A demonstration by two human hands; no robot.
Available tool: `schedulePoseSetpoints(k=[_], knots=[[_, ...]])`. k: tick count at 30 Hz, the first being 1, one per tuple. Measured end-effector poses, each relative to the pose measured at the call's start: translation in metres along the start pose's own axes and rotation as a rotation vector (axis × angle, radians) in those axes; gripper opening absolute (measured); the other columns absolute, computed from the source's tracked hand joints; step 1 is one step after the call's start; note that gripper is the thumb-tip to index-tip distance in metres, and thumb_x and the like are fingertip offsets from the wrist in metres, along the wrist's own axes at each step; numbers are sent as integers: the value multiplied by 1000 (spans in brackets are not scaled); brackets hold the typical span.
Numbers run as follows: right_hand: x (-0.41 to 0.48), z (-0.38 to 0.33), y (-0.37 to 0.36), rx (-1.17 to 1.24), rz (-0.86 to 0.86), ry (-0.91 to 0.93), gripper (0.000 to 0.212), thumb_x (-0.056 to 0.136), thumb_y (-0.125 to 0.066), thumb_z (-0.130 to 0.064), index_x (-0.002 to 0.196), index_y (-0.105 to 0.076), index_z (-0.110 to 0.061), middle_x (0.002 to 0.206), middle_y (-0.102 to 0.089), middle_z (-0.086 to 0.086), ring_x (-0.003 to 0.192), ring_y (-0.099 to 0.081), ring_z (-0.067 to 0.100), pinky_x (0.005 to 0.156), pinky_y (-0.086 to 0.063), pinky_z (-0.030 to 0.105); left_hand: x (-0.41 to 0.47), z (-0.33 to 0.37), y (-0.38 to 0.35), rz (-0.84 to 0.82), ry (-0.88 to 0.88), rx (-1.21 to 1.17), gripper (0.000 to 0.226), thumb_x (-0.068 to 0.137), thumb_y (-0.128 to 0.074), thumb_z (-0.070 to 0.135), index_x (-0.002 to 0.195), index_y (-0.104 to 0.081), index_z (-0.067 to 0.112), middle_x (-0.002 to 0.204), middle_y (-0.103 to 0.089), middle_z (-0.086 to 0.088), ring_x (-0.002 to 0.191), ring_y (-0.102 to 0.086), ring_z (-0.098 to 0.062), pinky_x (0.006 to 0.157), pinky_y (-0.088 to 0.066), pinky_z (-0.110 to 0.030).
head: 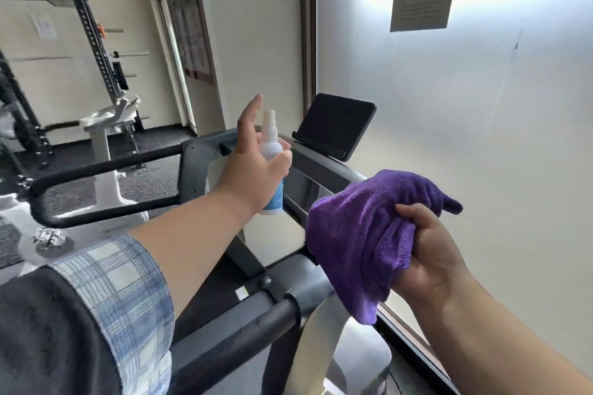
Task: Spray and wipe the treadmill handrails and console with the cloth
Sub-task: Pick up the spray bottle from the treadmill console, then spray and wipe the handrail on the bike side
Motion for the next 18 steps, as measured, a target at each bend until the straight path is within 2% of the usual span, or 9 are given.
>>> schedulePoseSetpoints(k=[3, 6, 9, 12, 14, 16, 18], knots=[[-16, 14, -12, -6, -99, -76, 57, 86, -52, -17, 141, -54, -4, 132, -63, 18, 119, -63, 37, 103, -45, 53, -37, 23, 28, 51, -4, 67, 67, 85, -62, 22, 120, -29, 68, 96, -62, 0, 79, -65, -24, 81, -55, -45], [-35, 32, -22, -10, -185, -146, 54, 87, -51, -17, 139, -55, -4, 133, -63, 17, 119, -63, 36, 104, -44, 53, -78, 37, 54, 116, 6, 137, 57, 86, -62, 29, 127, -33, 55, 99, -60, 1, 81, -62, -22, 80, -55, -42], [-52, 54, -30, -38, -246, -194, 47, 91, -45, -17, 133, -59, -1, 133, -63, 17, 117, -65, 35, 104, -44, 52, -122, 38, 77, 181, 61, 215, 48, 91, -53, 32, 132, -34, 48, 96, -59, 4, 77, -63, -22, 75, -55, -41], [-63, 78, -32, -67, -263, -242, 52, 91, -44, -17, 139, -55, -2, 134, -62, 17, 120, -63, 35, 106, -43, 53, -168, 37, 100, 248, 90, 262, 43, 93, -45, 27, 132, -36, 42, 99, -62, 2, 78, -63, -16, 76, -55, -40], [-68, 91, -32, -86, -268, -265, 47, 87, -46, -16, 131, -60, -4, 132, -64, 15, 117, -65, 34, 103, -47, 53, -198, 37, 114, 284, 116, 299, 43, 93, -46, 24, 134, -37, 36, 106, -62, 0, 81, -63, -16, 78, -54, -40], [-70, 94, -31, -85, -257, -240, 40, 83, -48, -15, 120, -61, -7, 129, -66, 13, 116, -65, 34, 102, -47, 54, -227, 33, 128, 329, 175, 320, 43, 93, -47, 23, 131, -38, 41, 109, -63, -4, 79, -64, -20, 78, -55, -43], [-70, 90, -34, -70, -245, -160, 34, 79, -51, -12, 111, -60, -9, 121, -67, 14, 116, -65, 33, 102, -47, 56, -252, 26, 141, 374, 241, 320, 42, 94, -47, 23, 128, -38, 46, 104, -64, -5, 71, -65, -17, 74, -56, -34]])
Point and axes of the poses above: each hand's wrist, its own x-axis towards the middle knuckle, its own y-axis out of the back of the hand, z = x × y, the point moved 10 cm from there along x, towards the middle knuckle
